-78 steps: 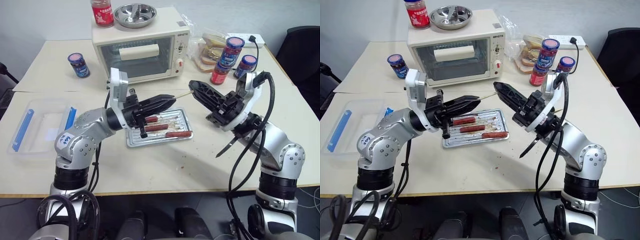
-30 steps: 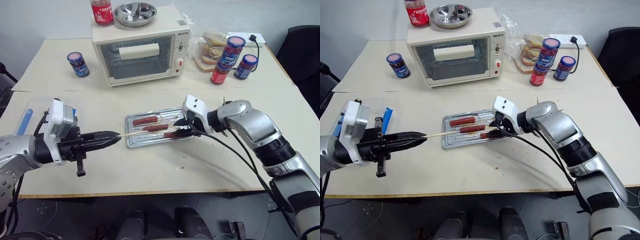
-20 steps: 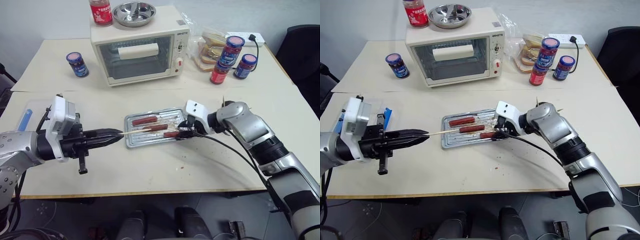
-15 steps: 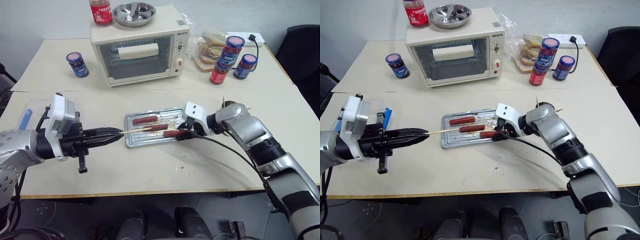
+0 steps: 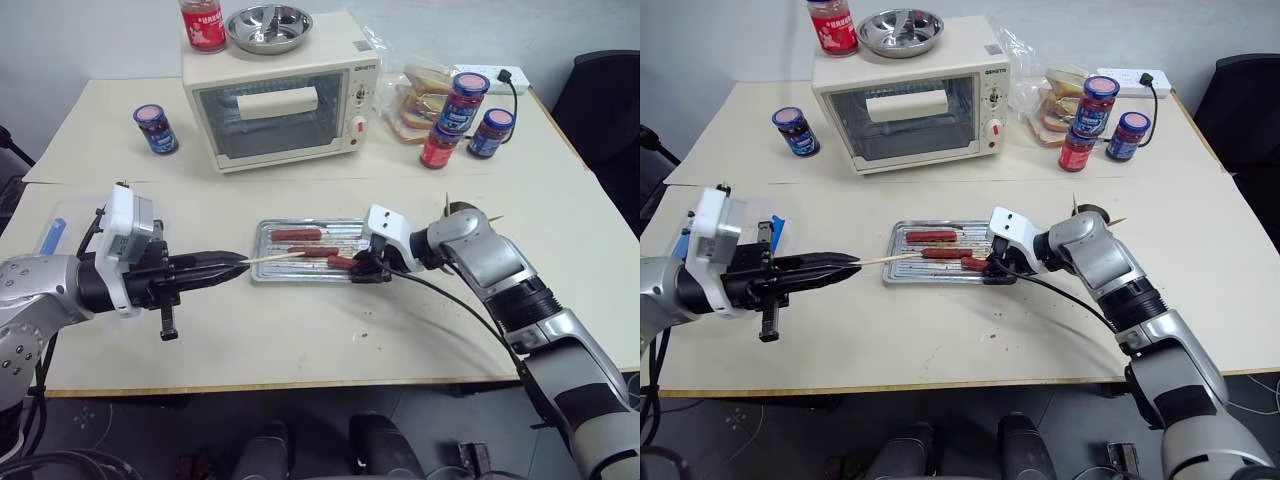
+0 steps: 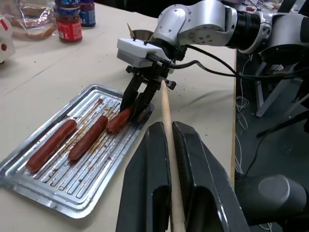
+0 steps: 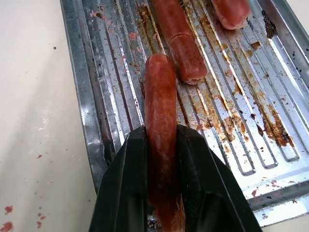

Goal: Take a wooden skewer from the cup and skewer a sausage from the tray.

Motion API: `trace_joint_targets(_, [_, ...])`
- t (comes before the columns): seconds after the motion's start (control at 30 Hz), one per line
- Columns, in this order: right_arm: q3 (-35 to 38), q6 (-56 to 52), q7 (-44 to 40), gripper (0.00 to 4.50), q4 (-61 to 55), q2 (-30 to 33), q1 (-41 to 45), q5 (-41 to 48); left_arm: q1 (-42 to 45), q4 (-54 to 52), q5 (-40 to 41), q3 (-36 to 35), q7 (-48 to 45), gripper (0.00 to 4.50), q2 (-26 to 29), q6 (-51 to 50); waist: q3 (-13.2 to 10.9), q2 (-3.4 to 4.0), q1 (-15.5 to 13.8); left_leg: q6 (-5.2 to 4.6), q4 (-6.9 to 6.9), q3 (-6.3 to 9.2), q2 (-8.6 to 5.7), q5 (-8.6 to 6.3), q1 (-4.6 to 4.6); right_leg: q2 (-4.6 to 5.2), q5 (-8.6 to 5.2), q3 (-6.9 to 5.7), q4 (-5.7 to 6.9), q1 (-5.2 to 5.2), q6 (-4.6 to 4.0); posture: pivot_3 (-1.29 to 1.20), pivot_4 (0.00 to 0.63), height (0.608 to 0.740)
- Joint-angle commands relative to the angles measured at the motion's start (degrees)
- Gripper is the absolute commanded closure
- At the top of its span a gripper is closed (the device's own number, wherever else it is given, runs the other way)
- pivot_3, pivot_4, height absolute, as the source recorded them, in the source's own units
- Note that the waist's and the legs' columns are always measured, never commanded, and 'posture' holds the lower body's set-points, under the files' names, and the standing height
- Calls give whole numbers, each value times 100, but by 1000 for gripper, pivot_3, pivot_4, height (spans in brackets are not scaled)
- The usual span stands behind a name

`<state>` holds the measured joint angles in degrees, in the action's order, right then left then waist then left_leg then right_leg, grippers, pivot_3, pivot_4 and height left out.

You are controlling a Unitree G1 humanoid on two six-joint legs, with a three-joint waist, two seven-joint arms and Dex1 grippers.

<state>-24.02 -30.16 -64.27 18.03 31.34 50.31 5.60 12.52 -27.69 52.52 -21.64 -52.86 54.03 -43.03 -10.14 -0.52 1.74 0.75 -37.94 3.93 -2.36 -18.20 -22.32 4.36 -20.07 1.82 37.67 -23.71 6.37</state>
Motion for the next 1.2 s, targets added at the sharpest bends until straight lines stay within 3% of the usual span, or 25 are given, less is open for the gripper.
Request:
trace_joint_targets(0.03, [132,-43,65,3648,-181,-29,-128,-59,94,93,-92,12,-85,4500,17,169,0,0,3,0,-1,0,0,0,0,0,0,0,0,0,0,0,150,740])
trace_joint_targets(0.37, [241,31,210,3648,-782,114,-277,-188,472,567,-302,278,-285,4500,39,283,0,0,3,0,-2,0,-1,0,1,0,0,0,5,0,0,0,150,740])
trace_joint_targets(0.7, [761,396,-128,3648,-3124,1082,-348,-165,995,1365,-469,641,-1064,4500,314,208,-1,0,-8,0,-1,0,-2,0,-4,0,0,-2,4,-5,0,0,150,740])
trace_joint_targets(0.93, [1389,1256,-223,3648,-4111,1711,-1030,-10,1520,1854,-561,1065,-1703,4500,461,88,-2,-1,-17,-1,-1,0,-6,-1,-5,2,0,0,4,-3,0,0,150,740])
trace_joint_targets(1.2, [1627,768,92,3648,-4644,1657,-1216,207,2027,2049,-729,1534,-1750,4500,26,96,-3,-3,-15,-1,-5,-1,-2,0,-1,-2,0,1,11,-2,0,0,150,740])
